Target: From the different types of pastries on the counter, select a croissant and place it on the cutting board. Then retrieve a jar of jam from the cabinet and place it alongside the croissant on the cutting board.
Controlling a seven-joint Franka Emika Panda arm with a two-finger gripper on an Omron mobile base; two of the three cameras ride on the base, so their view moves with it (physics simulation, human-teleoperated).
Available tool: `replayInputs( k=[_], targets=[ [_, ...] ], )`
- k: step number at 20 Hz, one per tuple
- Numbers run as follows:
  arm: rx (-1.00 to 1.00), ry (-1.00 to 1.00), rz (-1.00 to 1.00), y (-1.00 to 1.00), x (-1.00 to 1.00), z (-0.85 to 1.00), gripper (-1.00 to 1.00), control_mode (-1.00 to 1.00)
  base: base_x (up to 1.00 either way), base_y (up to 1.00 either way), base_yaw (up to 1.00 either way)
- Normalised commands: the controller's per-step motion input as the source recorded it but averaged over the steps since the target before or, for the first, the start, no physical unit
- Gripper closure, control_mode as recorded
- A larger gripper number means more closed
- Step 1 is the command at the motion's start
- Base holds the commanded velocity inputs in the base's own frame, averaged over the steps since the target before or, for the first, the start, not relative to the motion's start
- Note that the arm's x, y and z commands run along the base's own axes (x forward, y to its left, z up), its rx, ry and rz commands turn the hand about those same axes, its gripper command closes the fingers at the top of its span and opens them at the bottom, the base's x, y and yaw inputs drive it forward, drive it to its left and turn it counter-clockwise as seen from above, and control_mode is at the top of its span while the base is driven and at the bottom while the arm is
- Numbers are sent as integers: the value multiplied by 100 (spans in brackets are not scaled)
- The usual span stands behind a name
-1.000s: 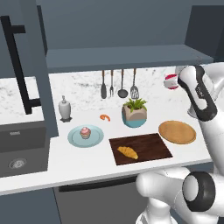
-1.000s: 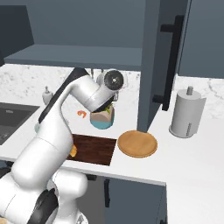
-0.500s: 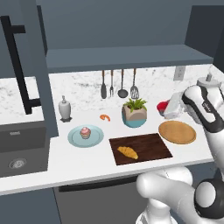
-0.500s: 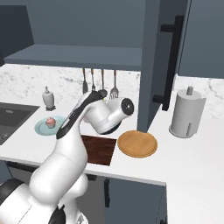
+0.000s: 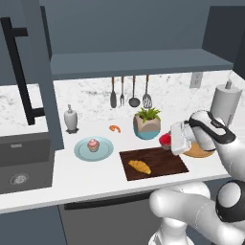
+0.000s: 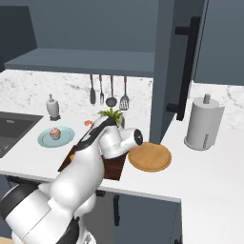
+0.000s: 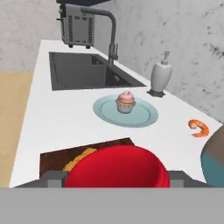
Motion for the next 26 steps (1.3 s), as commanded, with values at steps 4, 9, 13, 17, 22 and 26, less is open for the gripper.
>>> replayInputs(
  k=[4,9,13,17,22,26],
  targets=[
    [0,0,14,22,-7,-72,100,-100,0,0,0],
    [1,0,10,-7,5,-49,100,-100,0,0,0],
    [1,0,5,0,26,-40,100,-100,0,0,0],
    [4,0,7,0,26,-32,100,-100,0,0,0],
    [5,-1,8,0,16,-28,-100,-100,0,0,0],
    [8,-7,9,-18,-1,-1,-100,-100,0,0,0]
  ],
)
